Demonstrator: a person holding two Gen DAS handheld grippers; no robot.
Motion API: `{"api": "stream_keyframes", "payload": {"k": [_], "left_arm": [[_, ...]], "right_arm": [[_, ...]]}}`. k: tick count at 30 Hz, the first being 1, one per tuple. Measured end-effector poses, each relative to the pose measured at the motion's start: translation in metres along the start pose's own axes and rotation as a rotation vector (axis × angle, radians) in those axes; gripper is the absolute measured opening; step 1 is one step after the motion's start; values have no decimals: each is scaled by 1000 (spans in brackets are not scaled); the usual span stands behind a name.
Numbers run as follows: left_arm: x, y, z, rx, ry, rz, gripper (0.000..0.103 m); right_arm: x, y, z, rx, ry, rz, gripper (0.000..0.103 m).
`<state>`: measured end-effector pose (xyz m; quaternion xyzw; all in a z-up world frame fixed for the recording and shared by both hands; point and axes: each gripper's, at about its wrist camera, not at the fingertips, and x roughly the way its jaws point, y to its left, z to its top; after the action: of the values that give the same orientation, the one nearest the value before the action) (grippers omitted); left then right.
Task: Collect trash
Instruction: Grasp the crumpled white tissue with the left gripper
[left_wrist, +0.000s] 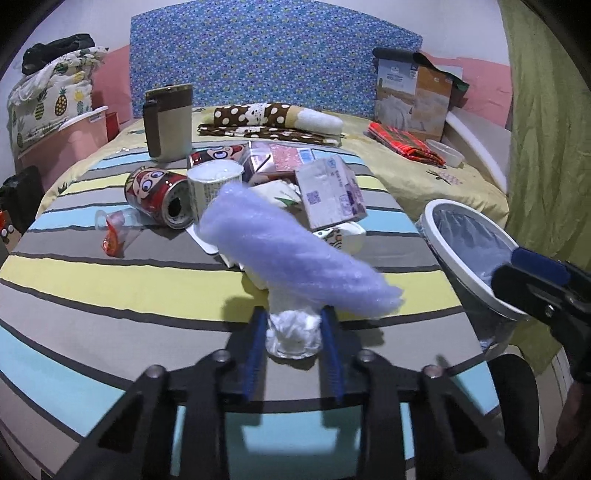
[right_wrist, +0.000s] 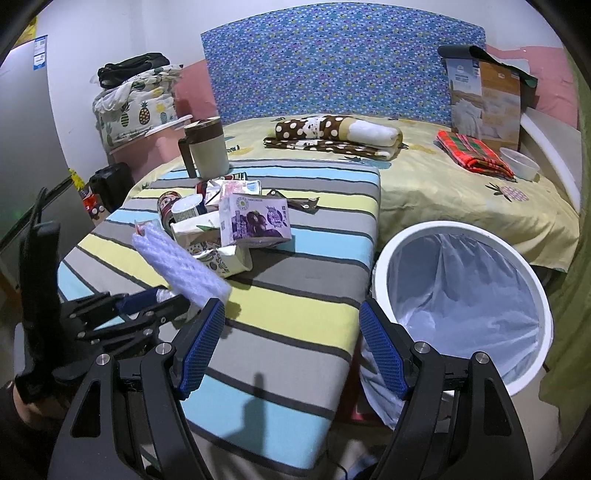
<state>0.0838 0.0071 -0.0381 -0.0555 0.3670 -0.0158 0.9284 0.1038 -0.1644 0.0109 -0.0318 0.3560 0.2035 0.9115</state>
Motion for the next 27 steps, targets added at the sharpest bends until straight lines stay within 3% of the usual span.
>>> {"api": "stream_keyframes", "payload": {"k": [6,18,27], "left_arm": [[-15,8,-5,-9,-8,-3,21],[-42,47,-7,-77,-50,51,18],[-53,87,0,-142,-94,105,17]], "right_arm": [[5,5,5,-8,-1,12,76],[19,32,29,-80,-13,79,76],[45,72,70,-196,-20,221,76]]}}
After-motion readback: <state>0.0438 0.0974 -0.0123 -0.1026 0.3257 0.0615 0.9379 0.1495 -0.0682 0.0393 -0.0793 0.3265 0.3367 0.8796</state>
